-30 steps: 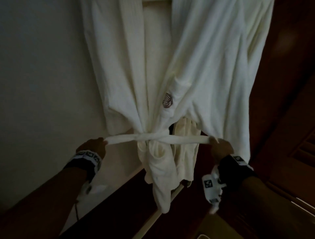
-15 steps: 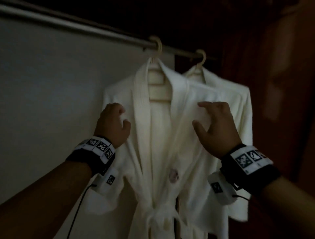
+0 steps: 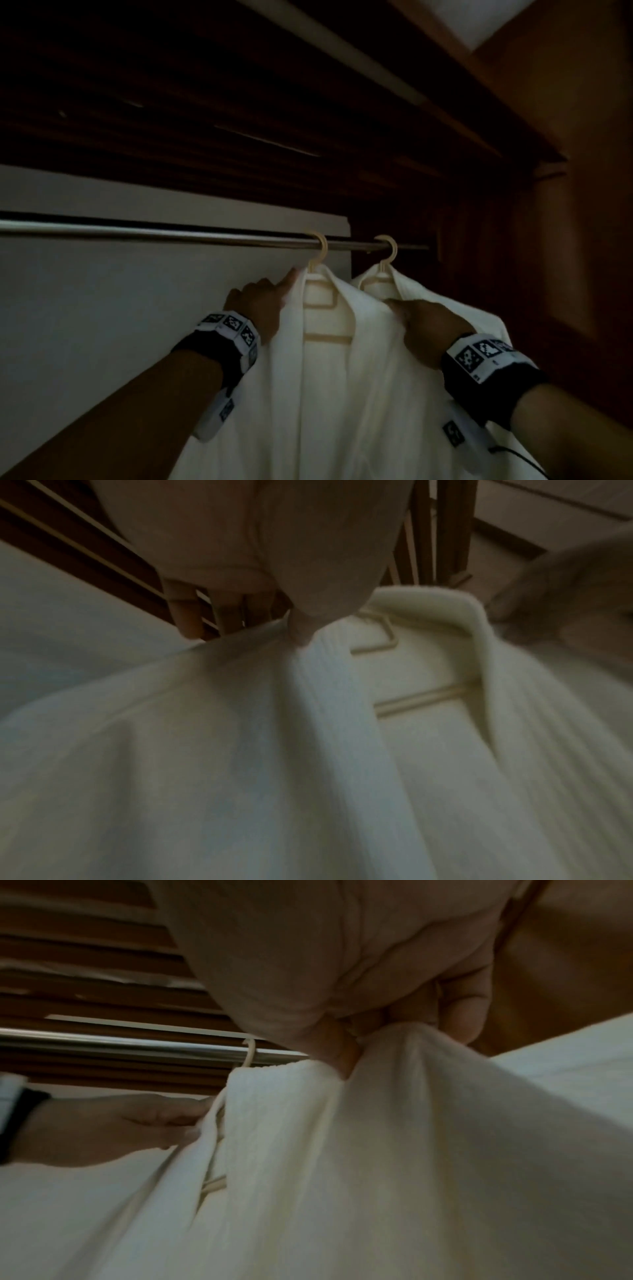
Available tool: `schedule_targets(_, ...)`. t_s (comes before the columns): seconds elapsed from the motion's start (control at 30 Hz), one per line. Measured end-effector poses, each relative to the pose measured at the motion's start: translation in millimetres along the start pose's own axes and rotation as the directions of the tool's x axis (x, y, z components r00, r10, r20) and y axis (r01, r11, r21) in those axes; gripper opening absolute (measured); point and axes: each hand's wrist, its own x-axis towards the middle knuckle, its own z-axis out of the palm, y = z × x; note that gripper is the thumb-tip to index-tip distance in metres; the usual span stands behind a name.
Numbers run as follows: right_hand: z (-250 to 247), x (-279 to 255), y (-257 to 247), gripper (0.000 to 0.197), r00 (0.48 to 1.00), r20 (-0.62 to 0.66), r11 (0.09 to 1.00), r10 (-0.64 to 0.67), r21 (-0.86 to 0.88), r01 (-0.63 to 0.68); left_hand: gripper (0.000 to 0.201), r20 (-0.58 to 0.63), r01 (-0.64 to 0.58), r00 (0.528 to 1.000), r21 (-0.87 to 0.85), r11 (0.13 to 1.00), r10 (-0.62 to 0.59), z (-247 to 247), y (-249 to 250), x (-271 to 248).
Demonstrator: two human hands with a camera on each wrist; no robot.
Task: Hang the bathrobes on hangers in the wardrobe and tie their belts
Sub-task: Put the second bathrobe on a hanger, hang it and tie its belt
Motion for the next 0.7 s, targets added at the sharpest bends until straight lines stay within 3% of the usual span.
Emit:
schedule_targets(0.1,-4,17,24,0.057,0.999,0.045,0.999,-0.004,0.039,0.003,0.067,0.138,0.007,0.990,-0.033,0.999,-0.003,-9,22,14)
schedule_targets(0.17,-13,27,35,0.051,0.989,0.119,0.996,-0.087,0.042,0.083,0.052,0.141,-0.007,0.990,-0.022,1.000,0.010,-30,35,18)
schedule_targets(0.23,-32,38,41,0.037,0.974,0.159,0.985,-0.163,0.081,0.151,0.034,-0.055,-0.079,0.995,0.095,0.992,0.084,-62,51,19)
schedule_targets(0.3,-52,52,44,0.028,0.972,0.116,0.956,-0.202,0.241,0.170,0.034,-0.307,-0.224,0.915,0.156,0.962,0.263,-88,66,22)
schedule_targets(0.33,-58,60,45,0.027,0.975,0.076,0.941,-0.209,0.288,0.179,0.042,-0.343,-0.266,0.891,0.138,0.954,0.298,-96,71,25)
schedule_targets(0.37,-61,67,45,0.028,0.975,0.049,0.936,-0.216,0.295,0.192,0.050,-0.312,-0.253,0.910,0.101,0.962,0.272,-99,72,31)
schedule_targets(0.43,-58,81,46,0.030,0.968,0.086,0.956,-0.236,0.202,0.215,0.063,-0.131,-0.097,0.986,0.056,0.994,0.103,-98,72,42)
schedule_targets(0.47,-53,88,46,0.034,0.966,0.126,0.969,-0.227,0.131,0.211,0.068,-0.073,-0.031,0.997,0.065,0.997,0.035,-93,71,46)
schedule_targets(0.6,-41,101,58,0.046,0.975,0.166,0.987,-0.150,-0.037,0.158,0.073,-0.117,0.051,0.992,-0.035,0.998,-0.055,-82,79,57)
schedule_targets(0.7,-39,109,70,0.045,0.978,0.159,0.987,-0.138,-0.065,0.150,0.070,-0.148,0.083,0.987,0.077,0.994,-0.071,-79,86,57)
